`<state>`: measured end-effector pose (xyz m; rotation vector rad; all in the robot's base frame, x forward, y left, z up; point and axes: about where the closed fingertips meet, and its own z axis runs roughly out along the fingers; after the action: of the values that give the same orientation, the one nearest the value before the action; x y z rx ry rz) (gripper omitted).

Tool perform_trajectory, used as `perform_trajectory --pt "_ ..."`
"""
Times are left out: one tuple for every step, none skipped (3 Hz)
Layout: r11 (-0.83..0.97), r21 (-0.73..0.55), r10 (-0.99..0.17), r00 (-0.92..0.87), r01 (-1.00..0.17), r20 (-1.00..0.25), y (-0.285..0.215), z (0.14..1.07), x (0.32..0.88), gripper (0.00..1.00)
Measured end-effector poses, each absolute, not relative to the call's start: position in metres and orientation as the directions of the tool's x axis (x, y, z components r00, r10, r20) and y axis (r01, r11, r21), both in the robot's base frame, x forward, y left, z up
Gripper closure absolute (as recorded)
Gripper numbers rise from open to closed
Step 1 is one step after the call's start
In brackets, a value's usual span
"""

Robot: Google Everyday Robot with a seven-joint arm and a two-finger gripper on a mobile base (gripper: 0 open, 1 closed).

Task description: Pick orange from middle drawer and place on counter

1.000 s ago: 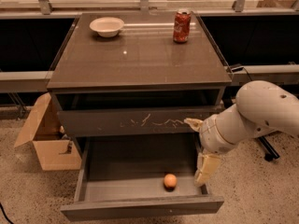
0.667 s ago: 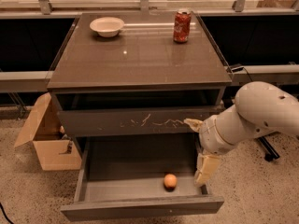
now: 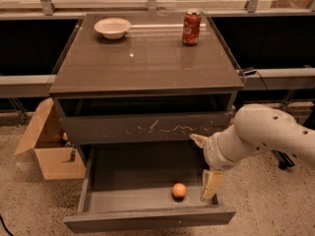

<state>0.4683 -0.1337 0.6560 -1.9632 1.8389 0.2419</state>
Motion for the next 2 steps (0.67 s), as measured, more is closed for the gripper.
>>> perform_trajectory --pt "-0.033 -0.202 -0.905 0.115 -0.979 -0.410 -0.136 0.617 0.480 0.00" --pt "-0.026 -0.177 -0.874 0.109 -0.984 -0.473 -0.133 0.537 0.510 0.00"
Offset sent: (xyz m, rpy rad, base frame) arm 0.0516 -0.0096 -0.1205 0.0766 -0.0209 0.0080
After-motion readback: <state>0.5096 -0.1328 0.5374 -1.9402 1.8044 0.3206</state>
